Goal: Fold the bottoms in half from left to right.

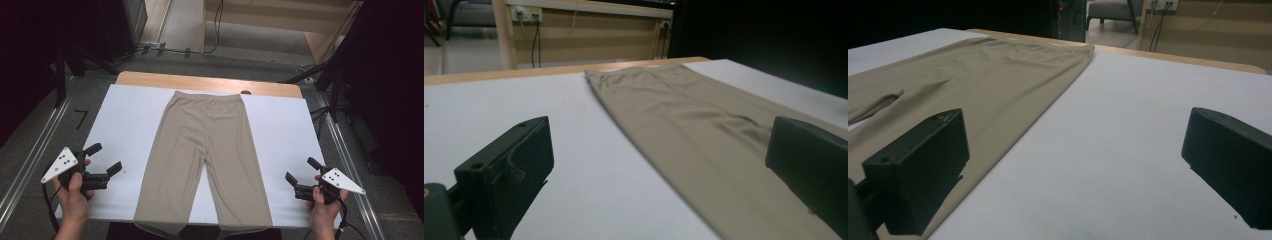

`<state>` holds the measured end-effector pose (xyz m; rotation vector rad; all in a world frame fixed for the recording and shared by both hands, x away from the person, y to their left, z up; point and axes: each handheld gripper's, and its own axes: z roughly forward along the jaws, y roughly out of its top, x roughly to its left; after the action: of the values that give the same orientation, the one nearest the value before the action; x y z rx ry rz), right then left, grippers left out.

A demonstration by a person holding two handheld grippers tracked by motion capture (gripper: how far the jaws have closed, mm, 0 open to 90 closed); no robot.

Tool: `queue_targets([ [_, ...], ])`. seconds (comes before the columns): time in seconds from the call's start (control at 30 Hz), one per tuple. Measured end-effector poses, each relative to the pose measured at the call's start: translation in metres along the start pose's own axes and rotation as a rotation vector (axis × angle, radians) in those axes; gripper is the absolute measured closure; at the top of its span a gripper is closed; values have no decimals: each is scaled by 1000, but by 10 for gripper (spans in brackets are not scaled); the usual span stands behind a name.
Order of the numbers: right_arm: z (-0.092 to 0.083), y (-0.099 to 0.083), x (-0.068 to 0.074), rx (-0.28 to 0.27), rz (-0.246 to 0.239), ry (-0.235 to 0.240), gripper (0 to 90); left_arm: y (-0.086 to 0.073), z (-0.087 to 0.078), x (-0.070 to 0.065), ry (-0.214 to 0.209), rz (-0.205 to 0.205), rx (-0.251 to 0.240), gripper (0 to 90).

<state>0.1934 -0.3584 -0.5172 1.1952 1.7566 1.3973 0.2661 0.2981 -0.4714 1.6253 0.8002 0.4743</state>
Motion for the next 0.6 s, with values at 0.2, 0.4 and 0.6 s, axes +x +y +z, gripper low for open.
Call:
queue_targets([
  [0.2,0,0,0,2,2,-5,0,23,20,-10,-28,66,28,0],
  [0.4,2,0,0,13,-5,-8,0,48,51,-3,-55,60,28,0],
  [0.6,5,0,2,32,-17,-12,0,68,90,12,-92,23,56,0],
])
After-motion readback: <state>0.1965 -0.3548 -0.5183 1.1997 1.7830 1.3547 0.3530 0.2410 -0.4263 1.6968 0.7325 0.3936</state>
